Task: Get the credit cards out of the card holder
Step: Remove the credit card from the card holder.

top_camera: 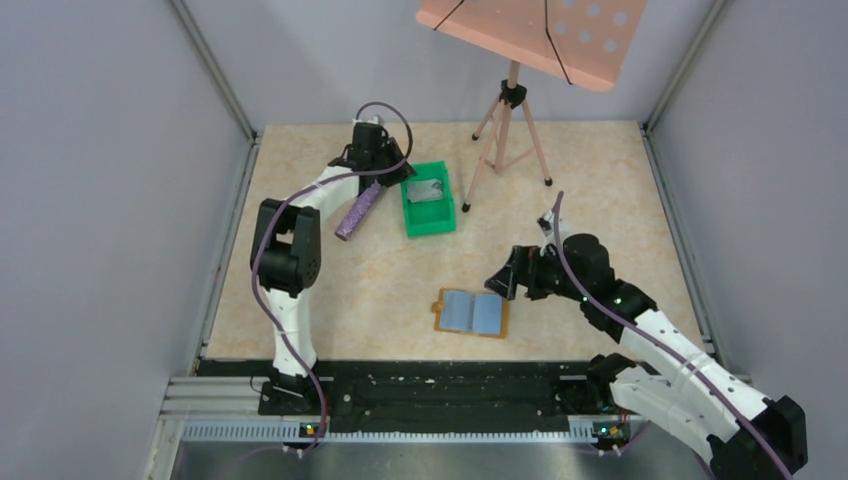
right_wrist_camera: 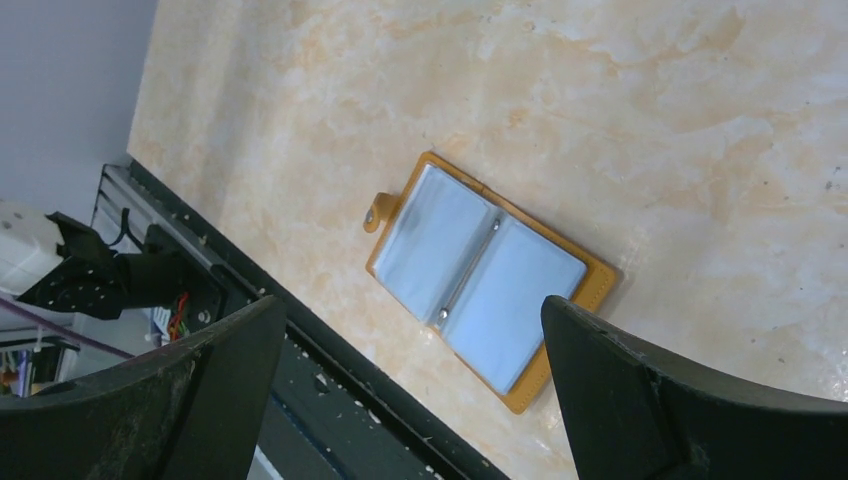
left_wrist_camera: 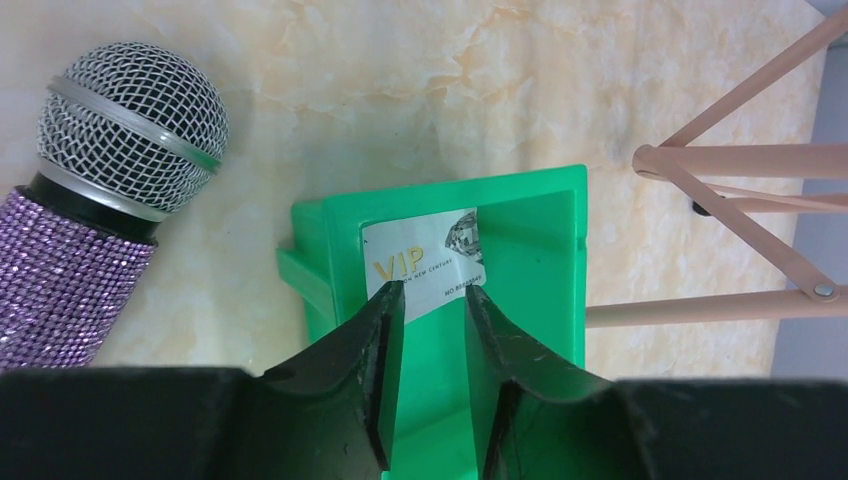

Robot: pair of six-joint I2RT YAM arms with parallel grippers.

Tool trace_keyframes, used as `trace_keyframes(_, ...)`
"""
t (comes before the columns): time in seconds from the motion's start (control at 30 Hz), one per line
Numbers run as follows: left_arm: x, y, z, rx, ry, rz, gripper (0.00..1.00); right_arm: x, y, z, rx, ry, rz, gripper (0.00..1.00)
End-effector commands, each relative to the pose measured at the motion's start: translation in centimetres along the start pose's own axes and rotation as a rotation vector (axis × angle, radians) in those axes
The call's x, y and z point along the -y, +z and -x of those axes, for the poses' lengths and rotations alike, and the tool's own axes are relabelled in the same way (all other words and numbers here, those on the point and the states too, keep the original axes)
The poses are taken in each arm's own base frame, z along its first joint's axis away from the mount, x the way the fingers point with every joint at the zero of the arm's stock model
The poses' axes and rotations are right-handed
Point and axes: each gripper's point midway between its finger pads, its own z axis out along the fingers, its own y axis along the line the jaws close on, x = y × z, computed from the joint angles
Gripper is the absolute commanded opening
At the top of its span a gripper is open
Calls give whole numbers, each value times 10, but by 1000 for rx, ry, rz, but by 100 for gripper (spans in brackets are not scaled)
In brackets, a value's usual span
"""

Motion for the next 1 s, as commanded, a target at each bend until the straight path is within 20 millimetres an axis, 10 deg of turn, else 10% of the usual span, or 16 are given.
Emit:
trace_keyframes(0.0, 46, -43, 41, 92, 54, -86, 39, 8, 1, 10, -3, 28, -77, 99)
trace_keyframes(0.37, 80, -137, -1, -4, 171, -106, 99, 24, 2, 10, 58, 165, -164, 85)
trace_keyframes(0.67, 51, -200, -85, -116, 180, -156, 96, 40, 15, -28, -8, 266, -175, 71)
trace_keyframes(0.97, 17, -213, -185, -294, 141, -219, 85, 44, 23, -50, -73, 269, -196, 46)
